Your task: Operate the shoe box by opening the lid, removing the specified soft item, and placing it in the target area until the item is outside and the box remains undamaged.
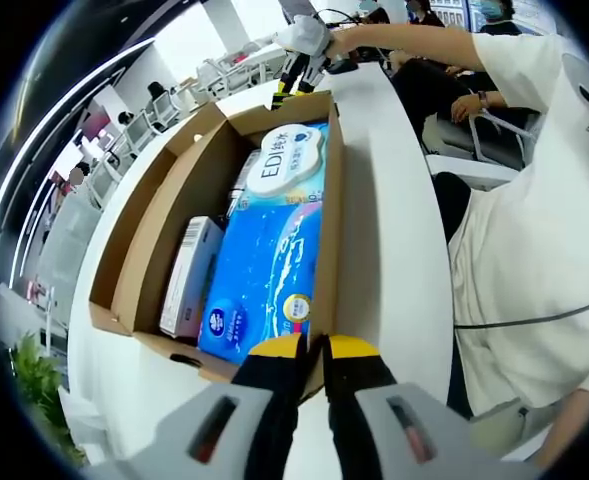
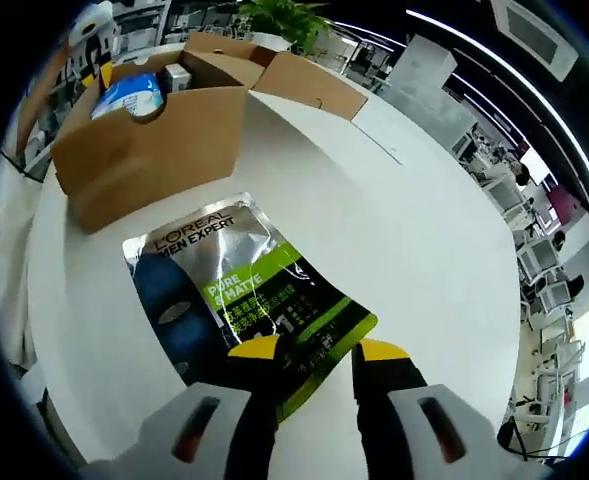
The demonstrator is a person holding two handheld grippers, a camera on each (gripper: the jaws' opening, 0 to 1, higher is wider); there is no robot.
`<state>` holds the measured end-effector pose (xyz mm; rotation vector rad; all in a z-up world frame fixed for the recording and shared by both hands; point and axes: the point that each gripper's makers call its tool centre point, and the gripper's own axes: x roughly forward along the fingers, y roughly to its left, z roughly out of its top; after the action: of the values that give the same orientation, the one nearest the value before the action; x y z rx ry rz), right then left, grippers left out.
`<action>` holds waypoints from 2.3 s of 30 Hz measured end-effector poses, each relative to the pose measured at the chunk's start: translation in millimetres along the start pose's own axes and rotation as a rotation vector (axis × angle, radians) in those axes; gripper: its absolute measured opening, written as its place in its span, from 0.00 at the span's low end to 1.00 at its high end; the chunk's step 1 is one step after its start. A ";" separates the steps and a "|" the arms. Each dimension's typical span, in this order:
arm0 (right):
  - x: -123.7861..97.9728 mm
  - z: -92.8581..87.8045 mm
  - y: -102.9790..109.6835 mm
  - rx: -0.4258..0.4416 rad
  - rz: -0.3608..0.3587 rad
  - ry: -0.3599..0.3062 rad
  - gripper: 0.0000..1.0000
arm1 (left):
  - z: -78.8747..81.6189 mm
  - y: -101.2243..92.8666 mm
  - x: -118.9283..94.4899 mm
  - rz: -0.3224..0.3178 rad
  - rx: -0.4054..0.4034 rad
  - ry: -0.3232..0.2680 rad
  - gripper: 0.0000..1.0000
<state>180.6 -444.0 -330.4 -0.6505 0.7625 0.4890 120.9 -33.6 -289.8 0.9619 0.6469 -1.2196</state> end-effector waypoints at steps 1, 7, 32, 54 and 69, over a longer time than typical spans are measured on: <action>-1.4 -2.2 -1.8 0.012 -0.013 0.008 0.31 | -0.1 0.1 0.0 0.000 0.001 0.000 0.07; -11.6 3.0 -3.2 0.058 -0.078 -0.049 0.36 | -0.2 0.2 0.1 0.001 0.000 0.001 0.07; -5.7 35.9 -5.7 0.330 -0.044 -0.316 0.60 | -0.2 -0.1 -0.4 -0.001 0.004 0.002 0.07; 10.4 26.6 26.8 0.393 -0.058 -0.318 0.59 | 0.4 -0.5 -0.1 -0.008 -0.004 -0.005 0.07; 18.4 17.9 21.8 0.575 -0.086 -0.308 0.57 | 0.4 -2.4 -0.2 -0.006 -0.002 -0.006 0.07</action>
<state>187.2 -413.2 -342.2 -0.0661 0.5416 0.2607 118.4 -34.0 -290.1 0.9551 0.6467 -1.2262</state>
